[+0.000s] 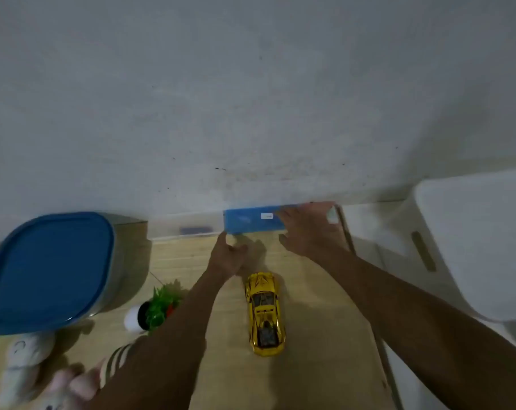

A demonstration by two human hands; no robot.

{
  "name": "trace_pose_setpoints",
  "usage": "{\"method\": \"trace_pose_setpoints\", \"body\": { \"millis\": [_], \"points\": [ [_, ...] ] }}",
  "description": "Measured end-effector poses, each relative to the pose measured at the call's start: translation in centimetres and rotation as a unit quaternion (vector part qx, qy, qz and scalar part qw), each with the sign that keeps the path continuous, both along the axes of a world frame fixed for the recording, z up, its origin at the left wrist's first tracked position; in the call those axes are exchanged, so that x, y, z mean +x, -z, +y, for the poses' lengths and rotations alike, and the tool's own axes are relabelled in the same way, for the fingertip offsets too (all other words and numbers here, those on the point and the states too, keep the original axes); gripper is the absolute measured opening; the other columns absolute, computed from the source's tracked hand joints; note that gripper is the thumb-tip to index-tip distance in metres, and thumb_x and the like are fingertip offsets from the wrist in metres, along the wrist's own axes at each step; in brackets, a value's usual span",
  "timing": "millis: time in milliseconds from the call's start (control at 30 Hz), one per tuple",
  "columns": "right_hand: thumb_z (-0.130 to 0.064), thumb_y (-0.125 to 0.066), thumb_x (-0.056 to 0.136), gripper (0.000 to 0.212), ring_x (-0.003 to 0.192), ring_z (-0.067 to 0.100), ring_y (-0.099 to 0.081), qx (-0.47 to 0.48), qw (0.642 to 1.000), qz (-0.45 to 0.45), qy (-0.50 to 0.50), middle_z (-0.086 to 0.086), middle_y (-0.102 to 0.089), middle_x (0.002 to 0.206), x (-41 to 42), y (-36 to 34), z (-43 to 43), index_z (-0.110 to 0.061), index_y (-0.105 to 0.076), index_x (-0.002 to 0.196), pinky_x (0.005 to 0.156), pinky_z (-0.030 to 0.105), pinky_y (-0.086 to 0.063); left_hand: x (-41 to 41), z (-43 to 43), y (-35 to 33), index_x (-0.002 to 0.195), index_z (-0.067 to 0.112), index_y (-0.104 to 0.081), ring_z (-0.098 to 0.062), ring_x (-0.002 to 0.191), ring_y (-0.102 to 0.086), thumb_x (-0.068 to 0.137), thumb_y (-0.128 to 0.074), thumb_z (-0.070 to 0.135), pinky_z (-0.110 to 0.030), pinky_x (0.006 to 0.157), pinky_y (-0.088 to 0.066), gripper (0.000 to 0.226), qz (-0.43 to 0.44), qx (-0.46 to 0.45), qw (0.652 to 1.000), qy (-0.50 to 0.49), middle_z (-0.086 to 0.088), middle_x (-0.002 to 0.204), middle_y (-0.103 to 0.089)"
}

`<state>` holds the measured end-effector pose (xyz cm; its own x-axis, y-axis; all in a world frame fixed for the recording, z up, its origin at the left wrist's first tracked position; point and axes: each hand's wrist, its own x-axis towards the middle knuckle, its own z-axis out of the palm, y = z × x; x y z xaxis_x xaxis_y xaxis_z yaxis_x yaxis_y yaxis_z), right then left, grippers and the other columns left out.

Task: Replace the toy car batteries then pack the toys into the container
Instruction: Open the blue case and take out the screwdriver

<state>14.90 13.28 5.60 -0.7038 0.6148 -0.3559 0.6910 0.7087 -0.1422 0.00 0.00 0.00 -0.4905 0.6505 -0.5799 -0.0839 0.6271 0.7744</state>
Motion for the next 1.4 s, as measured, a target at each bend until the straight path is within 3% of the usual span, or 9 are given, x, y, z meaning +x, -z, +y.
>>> {"method": "trace_pose_setpoints", "body": {
  "millis": [100,300,400,600,767,900,1133,1300,1400],
  "points": [
    [-0.026,-0.058,0.086,0.064,0.134,0.03,-0.037,0.011,1.0,0.009,-0.025,0.011,-0.038,0.147,-2.0,1.5,0.8,-0.014,-0.037,0.145,0.108,0.043,-0.031,-0.3,0.8,1.1,0.133,0.009,-0.046,-0.029,0.092,-0.068,0.09,-0.067,0.025,-0.045,0.085,-0.056,0.051,0.099,-0.004,0.995,-0.023,-0.014,0.101,-0.069],
    [-0.046,-0.066,0.079,0.057,0.099,0.029,-0.062,0.134,0.984,-0.083,-0.078,0.012,-0.059,0.114,-4.4,1.2,0.7,-0.013,-0.057,0.124,0.07,0.038,-0.051,0.2,0.6,1.5,0.098,0.02,-0.072,-0.019,0.062,-0.065,0.089,-0.066,0.035,-0.036,0.06,-0.054,0.019,0.177,0.023,0.98,-0.09,-0.003,0.069,-0.07],
    [-0.035,-0.055,0.09,0.05,0.103,0.03,-0.062,0.159,0.971,-0.103,-0.144,0.02,-0.058,0.123,-5.5,1.0,0.9,-0.003,-0.05,0.129,0.074,0.035,-0.051,0.2,1.0,1.6,0.086,0.02,-0.074,-0.015,0.056,-0.063,0.085,-0.071,0.039,-0.032,0.055,-0.05,0.019,0.178,0.04,0.977,-0.113,0.003,0.06,-0.066],
    [-0.018,-0.054,0.085,0.049,0.1,0.037,-0.062,0.134,0.966,-0.144,-0.168,0.03,-0.057,0.122,-6.3,0.8,1.2,0.009,-0.05,0.126,0.079,0.039,-0.052,0.4,1.4,1.8,0.087,0.041,-0.072,-0.019,0.056,-0.065,0.077,-0.078,0.042,-0.038,0.055,-0.053,0.012,0.168,0.043,0.974,-0.146,0.004,0.059,-0.069],
    [-0.014,-0.057,0.081,0.041,0.095,0.034,-0.061,0.105,0.971,-0.122,-0.175,0.024,-0.059,0.114,-6.5,0.6,1.5,0.004,-0.055,0.118,0.076,0.039,-0.052,0.5,1.4,2.1,0.093,0.038,-0.075,-0.015,0.058,-0.067,0.076,-0.079,0.044,-0.043,0.058,-0.057,0.019,0.146,0.046,0.974,-0.165,0.009,0.062,-0.071],
    [-0.012,-0.059,0.08,0.031,0.09,0.029,-0.062,0.073,0.977,-0.09,-0.177,0.017,-0.061,0.106,-6.4,-0.1,1.9,-0.001,-0.059,0.109,0.067,0.033,-0.045,0.8,1.4,2.0,0.078,0.049,-0.066,-0.013,0.046,-0.061,0.076,-0.079,0.044,-0.041,0.053,-0.056,0.014,0.153,0.058,0.972,-0.166,0.004,0.054,-0.067],
    [-0.017,-0.063,0.08,0.03,0.087,0.027,-0.062,0.058,0.976,-0.083,-0.193,0.013,-0.064,0.102,-6.5,-0.7,2.0,-0.005,-0.063,0.107,0.066,0.032,-0.041,1.1,1.3,2.0,0.082,0.032,-0.076,-0.011,0.041,-0.055,0.075,-0.078,0.048,-0.039,0.054,-0.053,0.018,0.147,0.059,0.972,-0.175,0.001,0.049,-0.064],
    [-0.028,-0.064,0.078,0.031,0.07,0.02,-0.048,0.047,0.97,-0.107,-0.212,0.009,-0.064,0.096,-6.6,-1.4,2.5,-0.008,-0.065,0.101,0.062,0.03,-0.038,1.3,1.4,1.8,0.069,0.046,-0.065,-0.015,0.048,-0.062,0.074,-0.08,0.045,-0.04,0.057,-0.055,0.016,0.148,0.051,0.971,-0.183,0.003,0.054,-0.067],
    [-0.042,-0.062,0.079,0.04,0.075,0.022,-0.055,0.044,0.973,-0.102,-0.202,0.007,-0.065,0.097,-6.5,-2.3,3.5,-0.011,-0.065,0.105,0.065,0.03,-0.04,1.2,1.4,1.6,0.091,0.034,-0.075,-0.014,0.052,-0.064,0.077,-0.078,0.044,-0.036,0.055,-0.055,0.018,0.168,0.028,0.971,-0.169,0.005,0.056,-0.067]
  ]
}}
